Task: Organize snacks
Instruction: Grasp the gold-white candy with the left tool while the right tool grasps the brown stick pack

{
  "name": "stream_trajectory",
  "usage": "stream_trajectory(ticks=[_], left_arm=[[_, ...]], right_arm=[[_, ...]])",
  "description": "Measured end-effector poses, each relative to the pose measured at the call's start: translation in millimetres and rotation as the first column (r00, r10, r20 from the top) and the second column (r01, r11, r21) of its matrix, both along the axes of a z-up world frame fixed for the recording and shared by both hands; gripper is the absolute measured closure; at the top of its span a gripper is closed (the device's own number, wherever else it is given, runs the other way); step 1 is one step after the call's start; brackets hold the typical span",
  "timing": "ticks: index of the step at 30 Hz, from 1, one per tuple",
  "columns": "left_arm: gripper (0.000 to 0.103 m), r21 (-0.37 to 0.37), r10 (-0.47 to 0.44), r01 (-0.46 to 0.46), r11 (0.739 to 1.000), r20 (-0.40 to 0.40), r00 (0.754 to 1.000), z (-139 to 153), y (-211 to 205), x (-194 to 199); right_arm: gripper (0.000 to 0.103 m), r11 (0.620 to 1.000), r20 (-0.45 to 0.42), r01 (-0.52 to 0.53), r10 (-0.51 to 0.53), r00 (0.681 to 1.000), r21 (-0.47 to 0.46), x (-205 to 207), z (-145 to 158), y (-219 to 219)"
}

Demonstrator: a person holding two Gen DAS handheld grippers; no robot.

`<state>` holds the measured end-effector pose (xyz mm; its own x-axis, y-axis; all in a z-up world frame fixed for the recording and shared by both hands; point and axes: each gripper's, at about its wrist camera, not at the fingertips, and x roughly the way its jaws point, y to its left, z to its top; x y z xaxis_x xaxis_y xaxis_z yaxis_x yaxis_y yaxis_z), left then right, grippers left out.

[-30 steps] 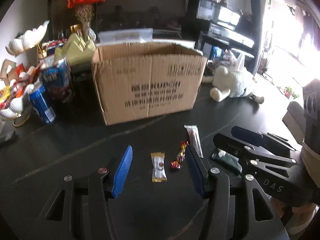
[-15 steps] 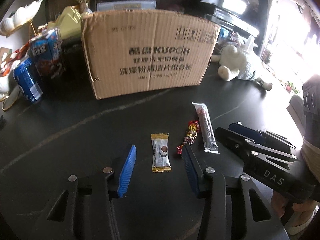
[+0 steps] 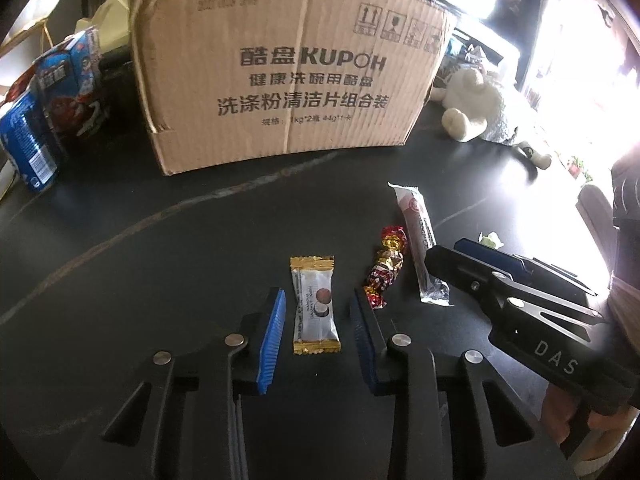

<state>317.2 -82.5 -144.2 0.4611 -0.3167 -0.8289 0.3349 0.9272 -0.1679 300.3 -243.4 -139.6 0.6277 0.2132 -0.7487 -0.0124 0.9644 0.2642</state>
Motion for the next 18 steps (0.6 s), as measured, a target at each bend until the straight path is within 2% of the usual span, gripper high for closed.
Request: stream_trajectory(ticks=[7, 18], left_arm=[[0.075, -0.005, 0.003, -0.003, 1.000, -0.015, 1.000, -4.7, -3.4, 6.1], [0.082, -0.023, 0.011, -0.012, 1.000, -0.034, 0.999, -10.2, -3.8, 12.8]], right_arm=[[0.071, 1.000, -0.016, 0.002, -0.001, 1.000, 0.016, 7.9, -5.6, -1.1], [0.073, 1.000, -0.026, 0.008, -0.009, 1.000, -0.013, 18.3, -11.1, 3.8]])
